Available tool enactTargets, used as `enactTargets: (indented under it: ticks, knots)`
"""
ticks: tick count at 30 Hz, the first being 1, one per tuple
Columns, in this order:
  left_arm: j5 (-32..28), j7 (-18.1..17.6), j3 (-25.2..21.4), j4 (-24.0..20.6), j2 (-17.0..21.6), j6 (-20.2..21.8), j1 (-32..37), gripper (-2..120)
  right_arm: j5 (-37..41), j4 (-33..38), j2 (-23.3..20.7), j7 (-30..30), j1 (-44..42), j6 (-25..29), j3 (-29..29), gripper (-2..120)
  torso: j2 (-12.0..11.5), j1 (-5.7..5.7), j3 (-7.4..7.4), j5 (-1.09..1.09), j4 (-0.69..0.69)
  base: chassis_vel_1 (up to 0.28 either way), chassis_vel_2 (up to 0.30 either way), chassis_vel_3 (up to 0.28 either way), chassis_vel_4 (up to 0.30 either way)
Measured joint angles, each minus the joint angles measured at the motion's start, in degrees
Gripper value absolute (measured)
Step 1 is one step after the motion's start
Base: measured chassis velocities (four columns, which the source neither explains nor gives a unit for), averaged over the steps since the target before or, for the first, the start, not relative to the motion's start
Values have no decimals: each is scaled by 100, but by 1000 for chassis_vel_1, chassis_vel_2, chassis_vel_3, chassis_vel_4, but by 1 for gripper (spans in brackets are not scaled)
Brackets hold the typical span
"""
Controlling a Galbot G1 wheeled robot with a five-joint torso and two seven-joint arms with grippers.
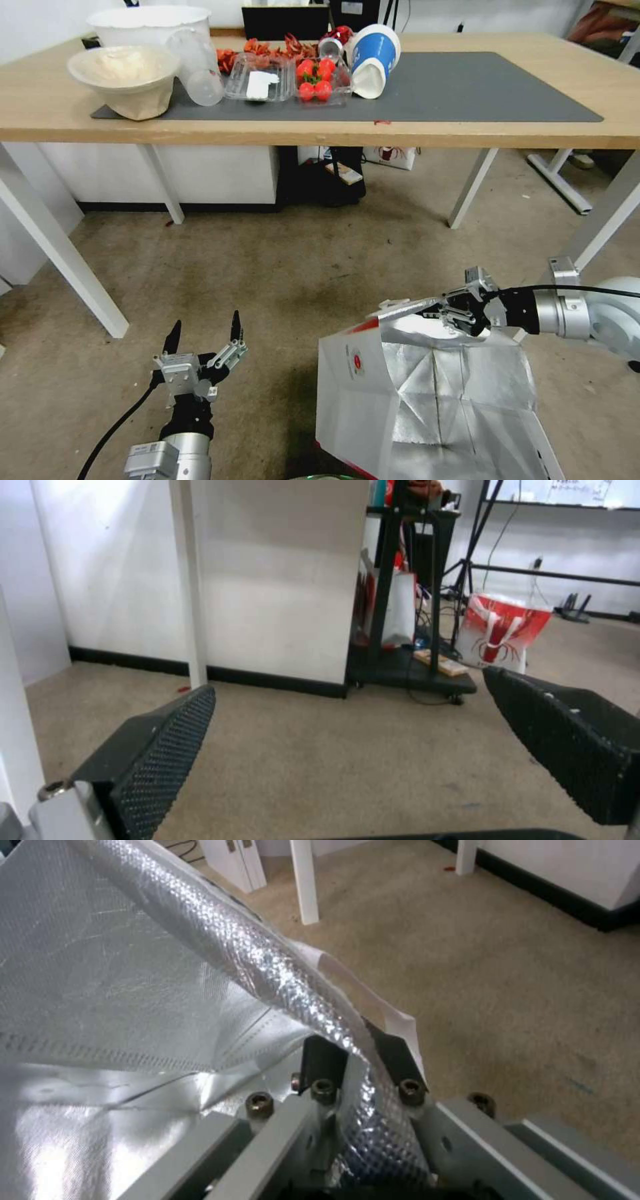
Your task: Pick up the food delivery bag from the floor and place it on the table.
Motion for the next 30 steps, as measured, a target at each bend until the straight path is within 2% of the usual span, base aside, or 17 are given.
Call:
enactTargets:
  ticks: [7,15,30]
  knots:
    - [-1,-8,39,52,34,66,-25,100,-103,26,47,4,-187,58,58,0,55,5,45,-1,-1,0,0,0,0]
    - [26,1,32,91,70,162,-84,100,-133,48,54,24,-193,76,64,0,261,7,249,-1,0,0,0,0,0]
    - [110,87,16,101,69,142,-61,100,-257,49,101,5,-237,126,49,0,601,56,545,0,0,0,0,0,0]
